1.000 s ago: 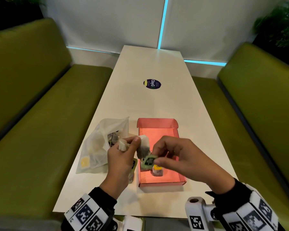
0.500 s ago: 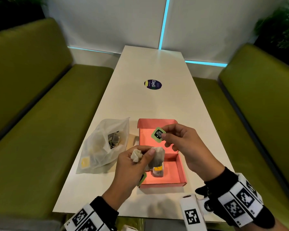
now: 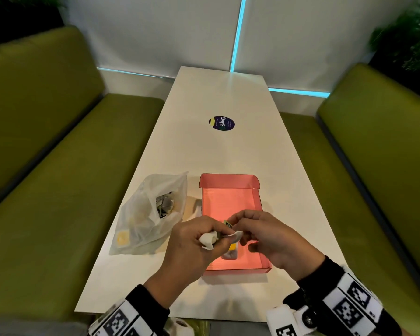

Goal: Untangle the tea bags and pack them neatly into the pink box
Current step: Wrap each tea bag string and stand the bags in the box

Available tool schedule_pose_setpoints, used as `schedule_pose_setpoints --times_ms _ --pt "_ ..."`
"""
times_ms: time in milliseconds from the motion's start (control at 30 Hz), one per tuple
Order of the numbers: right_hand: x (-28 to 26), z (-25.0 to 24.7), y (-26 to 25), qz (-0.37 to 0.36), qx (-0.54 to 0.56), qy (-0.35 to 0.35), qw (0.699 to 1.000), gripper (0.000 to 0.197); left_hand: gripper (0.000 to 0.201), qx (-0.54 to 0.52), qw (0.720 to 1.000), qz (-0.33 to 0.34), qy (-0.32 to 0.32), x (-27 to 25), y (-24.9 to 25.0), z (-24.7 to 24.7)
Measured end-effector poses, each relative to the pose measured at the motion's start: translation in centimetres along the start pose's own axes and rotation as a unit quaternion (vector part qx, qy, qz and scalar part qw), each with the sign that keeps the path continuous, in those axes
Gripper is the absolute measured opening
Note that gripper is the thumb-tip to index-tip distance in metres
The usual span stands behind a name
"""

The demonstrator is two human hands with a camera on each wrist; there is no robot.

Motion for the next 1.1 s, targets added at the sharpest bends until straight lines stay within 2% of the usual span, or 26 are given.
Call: schedule_pose_setpoints --times_ms 133,200,333,467,567,667,733,767,833,900,1000,1100 --pt "-0.1 0.8 0.9 0.07 0.088 -0.027 0.993 0.022 0.007 0.082 0.993 0.071 -0.034 -0.2 -0.1 0.3" --pt "0.0 1.0 1.0 0.073 0.132 -0.03 0.988 0.021 0.006 0.103 0.989 0.09 -0.049 -0.5 0.0 0.5" --pt "0.4 0.5 0.8 0.006 0.152 0.013 0.988 0.02 0.008 0.125 0.984 0.11 -0.066 -0.5 0.1 0.7" --pt "0.3 -0.2 0.3 -0.069 0.166 0.051 0.982 0.019 0.021 0.121 0.984 0.112 -0.073 -0.5 -0.1 0.6" --pt "0.4 -0.8 -0.3 -0.112 0.178 0.065 0.976 0.021 0.028 0.078 0.992 0.09 -0.029 -0.5 -0.3 -0.3" --pt "0.3 -1.3 -0.8 -0.151 0.157 0.063 0.974 0.023 0.021 0.047 0.997 0.02 0.057 -0.4 -1.0 -1.8" --pt "0.2 -1.5 -1.0 -0.175 0.128 0.06 0.974 0.024 0.013 0.03 0.985 -0.108 0.128 -0.2 -2.0 -2.7" --pt "0.0 -1.5 -1.1 -0.186 0.114 0.053 0.975 0.024 0.012 0.017 0.973 -0.185 0.139 -0.2 -2.6 -2.8" --pt "-0.3 -1.3 -1.5 -0.205 0.09 0.027 0.974 0.025 0.021 -0.026 0.949 -0.301 0.093 -0.1 -3.4 -2.0" --pt "-0.7 -0.9 -1.9 -0.22 0.064 -0.005 0.973 0.025 0.025 -0.091 0.926 -0.365 0.032 0.0 -3.2 -0.9" --pt "-1.0 -0.4 -2.4 -0.238 0.0 -0.02 0.971 0.026 0.029 -0.144 0.907 -0.396 -0.02 0.2 -2.1 0.0" --pt "-1.1 -0.5 -2.6 -0.247 -0.048 -0.007 0.968 0.027 0.028 -0.163 0.9 -0.403 -0.027 0.4 -1.7 0.2"
Point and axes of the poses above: each hand's wrist, its own x-axis towards the middle knuckle, its own z-axis out of the palm, y = z × x, the point moved 6 cm from there along x, towards the middle knuckle, and after that the axes turned 2 degrees about -z, right-handed, at the moved point
